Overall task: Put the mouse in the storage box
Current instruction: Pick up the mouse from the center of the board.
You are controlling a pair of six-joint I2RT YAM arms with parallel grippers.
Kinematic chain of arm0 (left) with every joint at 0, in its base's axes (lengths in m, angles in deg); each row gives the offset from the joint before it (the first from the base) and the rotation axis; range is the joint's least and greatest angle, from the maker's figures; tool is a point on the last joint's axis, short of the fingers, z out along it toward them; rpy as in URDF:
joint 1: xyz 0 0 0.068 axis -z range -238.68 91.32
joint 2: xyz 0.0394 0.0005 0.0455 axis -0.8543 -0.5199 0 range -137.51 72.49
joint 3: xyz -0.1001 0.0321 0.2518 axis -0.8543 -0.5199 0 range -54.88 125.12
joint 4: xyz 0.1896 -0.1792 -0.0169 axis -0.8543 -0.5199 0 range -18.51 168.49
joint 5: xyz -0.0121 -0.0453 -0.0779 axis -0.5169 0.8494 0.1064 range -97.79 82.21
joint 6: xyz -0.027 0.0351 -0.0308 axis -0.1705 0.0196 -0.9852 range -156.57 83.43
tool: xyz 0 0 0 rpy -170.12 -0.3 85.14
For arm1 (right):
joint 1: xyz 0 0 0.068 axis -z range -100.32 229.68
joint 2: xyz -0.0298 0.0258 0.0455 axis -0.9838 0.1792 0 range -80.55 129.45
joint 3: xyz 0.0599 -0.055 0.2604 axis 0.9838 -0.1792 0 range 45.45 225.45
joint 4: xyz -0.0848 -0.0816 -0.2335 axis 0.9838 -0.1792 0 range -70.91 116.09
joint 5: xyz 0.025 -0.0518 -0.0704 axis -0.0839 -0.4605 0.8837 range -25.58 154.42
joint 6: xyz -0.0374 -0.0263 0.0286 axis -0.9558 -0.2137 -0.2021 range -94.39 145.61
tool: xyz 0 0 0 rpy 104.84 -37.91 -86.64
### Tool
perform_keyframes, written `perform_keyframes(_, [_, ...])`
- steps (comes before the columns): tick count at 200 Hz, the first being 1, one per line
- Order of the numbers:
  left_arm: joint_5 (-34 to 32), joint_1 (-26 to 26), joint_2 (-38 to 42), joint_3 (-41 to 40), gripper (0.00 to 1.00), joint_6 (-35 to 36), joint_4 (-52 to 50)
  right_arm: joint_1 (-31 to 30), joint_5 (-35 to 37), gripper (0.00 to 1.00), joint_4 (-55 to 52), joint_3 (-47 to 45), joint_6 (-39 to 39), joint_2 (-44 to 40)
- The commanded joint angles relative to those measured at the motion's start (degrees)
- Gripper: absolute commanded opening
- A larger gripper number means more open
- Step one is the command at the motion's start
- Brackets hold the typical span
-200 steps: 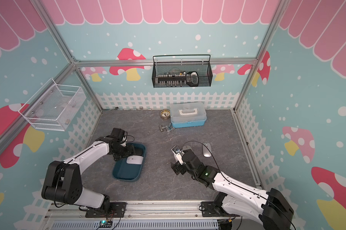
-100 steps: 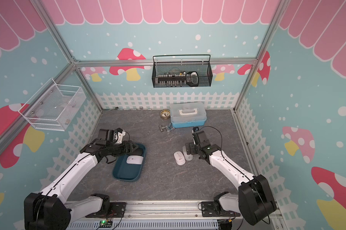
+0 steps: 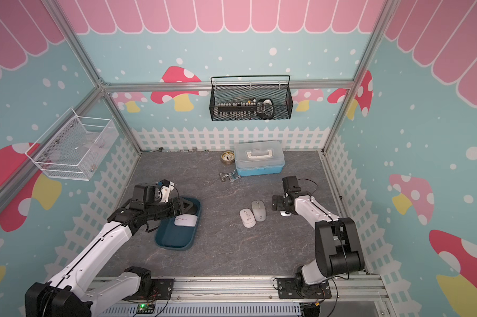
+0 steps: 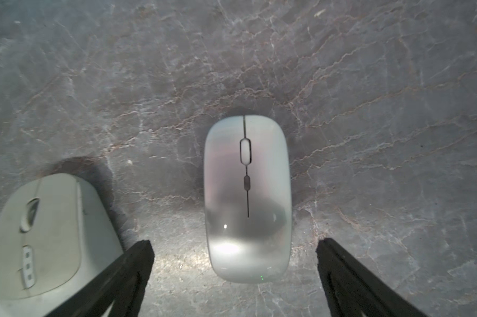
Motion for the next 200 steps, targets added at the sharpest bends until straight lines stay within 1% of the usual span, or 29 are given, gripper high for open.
perform_keyframes(1, [-2.0, 1.0, 1.1, -0.8, 0.76, -0.5, 1.3, 0.9, -0.6, 0.98, -0.6, 1.1, -0.8, 2.5])
perform_keyframes(14, [-2.1, 1.1, 1.5, -0.8, 0.76, -0.5, 1.3, 0.9, -1.0, 0.95, -0.5, 1.2, -1.1, 3.8])
perform_keyframes(74, [-2.2, 1.5, 1.6, -0.9, 0.76, -0.6, 1.3, 1.3, 1.2, 0.84, 0.7, 1.4, -1.0, 7.1])
perform_keyframes(130, [-2.4, 1.5, 1.4, -1.0, 0.76, -0.7, 1.4, 1.4, 1.1, 0.82, 1.3, 2.9, -1.1, 10.4])
perform_keyframes(146, [-1.9, 1.6, 1.5, -1.0, 0.76, -0.6, 1.4, 1.5, 0.8, 0.75, 1.3, 3.1, -1.1, 10.8])
perform_keyframes(169, [-1.9, 1.8, 1.5, -0.9, 0.76, -0.6, 1.4, 1.4, 0.7, 0.7, 1.5, 2.9, -0.9, 10.0])
perform_keyframes(200, [-2.0, 1.8, 1.1, -0.9, 0.76, -0.6, 1.4, 1.5, 1.1, 0.6, 1.5, 2.7, -0.4, 8.4])
